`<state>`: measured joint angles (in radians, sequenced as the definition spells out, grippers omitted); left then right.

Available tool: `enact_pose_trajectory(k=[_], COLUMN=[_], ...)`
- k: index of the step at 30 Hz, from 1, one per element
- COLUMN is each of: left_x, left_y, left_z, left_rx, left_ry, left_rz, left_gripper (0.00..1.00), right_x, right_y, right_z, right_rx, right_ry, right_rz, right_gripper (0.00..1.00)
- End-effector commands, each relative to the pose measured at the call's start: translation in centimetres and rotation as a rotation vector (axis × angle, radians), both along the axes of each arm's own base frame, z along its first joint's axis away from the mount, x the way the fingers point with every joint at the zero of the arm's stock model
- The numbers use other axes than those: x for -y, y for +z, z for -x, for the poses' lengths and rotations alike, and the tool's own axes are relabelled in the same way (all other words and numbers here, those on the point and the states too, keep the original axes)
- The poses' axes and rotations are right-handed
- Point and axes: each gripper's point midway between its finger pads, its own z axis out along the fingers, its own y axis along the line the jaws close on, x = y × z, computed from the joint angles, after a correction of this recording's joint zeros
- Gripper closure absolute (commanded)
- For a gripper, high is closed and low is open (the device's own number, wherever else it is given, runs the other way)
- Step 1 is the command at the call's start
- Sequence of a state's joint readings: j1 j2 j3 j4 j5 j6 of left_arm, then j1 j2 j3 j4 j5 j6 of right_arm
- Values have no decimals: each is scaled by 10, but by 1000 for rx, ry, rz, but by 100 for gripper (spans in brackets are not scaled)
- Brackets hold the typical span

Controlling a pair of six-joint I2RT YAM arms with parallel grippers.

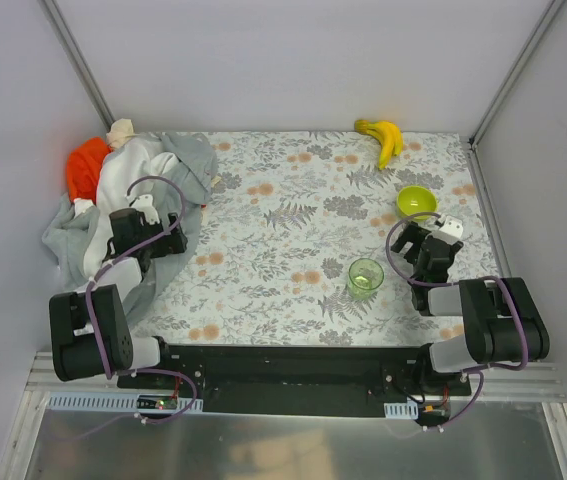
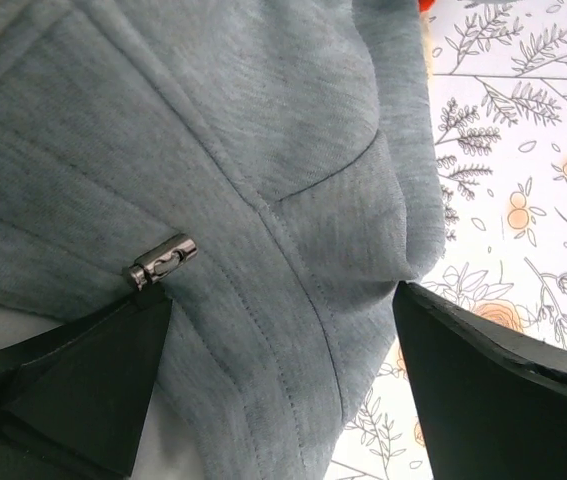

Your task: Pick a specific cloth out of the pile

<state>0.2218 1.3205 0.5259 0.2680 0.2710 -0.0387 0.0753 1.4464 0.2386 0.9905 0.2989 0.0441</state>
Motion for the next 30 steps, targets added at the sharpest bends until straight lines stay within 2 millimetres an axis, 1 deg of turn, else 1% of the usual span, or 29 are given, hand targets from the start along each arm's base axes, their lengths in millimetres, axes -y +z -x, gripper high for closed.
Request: enact_pose_trajectory(k=[1,2,3,4,5,6,7,8,10,12,14,15,17,18,19,20,21,22,23,24,26,28,29,30], left_x=[7,12,18,23,25,24,19,10,-13,-43,-77,-92,-124,-141,-155,-166,-178,-188,-196,-205,-217,-224,-226,-229], left_y=[43,56,63,79,90,99,109,119,144,161,176,187,193,205,202,205,192,188,180,178,165,147,143,134], left_z=[-8,-8,1,5,12,18,23,24,16,5,-9,-18,-35,-44,-53,-61,-72,-81,-88,-94,-108,-123,-129,-137], left_rx=[64,66,35,32,6,-26,-70,-95,-121,-144,-162,-155,-186,-182,-211,-219,-263,-281,-303,-315,-337,-360,-363,-371], left_ry=[-133,-188,-254,-320,-356,-363,-347,-319,-241,-135,-21,29,126,183,219,248,257,274,285,299,306,299,298,298], left_rz=[-55,-60,-64,-70,-80,-93,-106,-138,-216,-298,-365,-389,-437,-480,-506,-535,-553,-572,-579,-587,-583,-571,-566,-557], left_gripper=[1,1,1,1,1,1,1,1,1,1,1,2,5,7,9,10,10,11,11,11,10,9,9,8], right_x=[5,5,6,6,6,7,6,4,-6,-18,-30,-37,-54,-64,-71,-78,-83,-88,-93,-98,-107,-115,-119,-122], right_y=[27,31,33,37,47,54,67,80,110,138,153,161,170,175,180,182,184,188,192,195,204,209,213,214], right_z=[-10,-9,-7,-6,-8,-6,-8,-8,-10,-11,-13,-14,-13,-12,-11,-9,-7,-5,-3,0,6,10,13,15], right_rx=[98,97,84,68,71,62,82,117,197,244,231,232,226,227,235,236,239,243,249,253,272,284,292,292], right_ry=[-40,-45,-50,-51,-50,-55,-54,-47,1,58,109,136,212,249,279,306,327,341,363,378,424,455,472,485], right_rz=[-7,-7,-5,0,0,2,-1,-20,-60,-93,-114,-122,-121,-115,-104,-89,-78,-64,-50,-48,-4,19,31,40], right_gripper=[1,1,1,1,1,1,1,1,1,1,1,1,1,1,1,1,1,1,1,1,1,1,1,1])
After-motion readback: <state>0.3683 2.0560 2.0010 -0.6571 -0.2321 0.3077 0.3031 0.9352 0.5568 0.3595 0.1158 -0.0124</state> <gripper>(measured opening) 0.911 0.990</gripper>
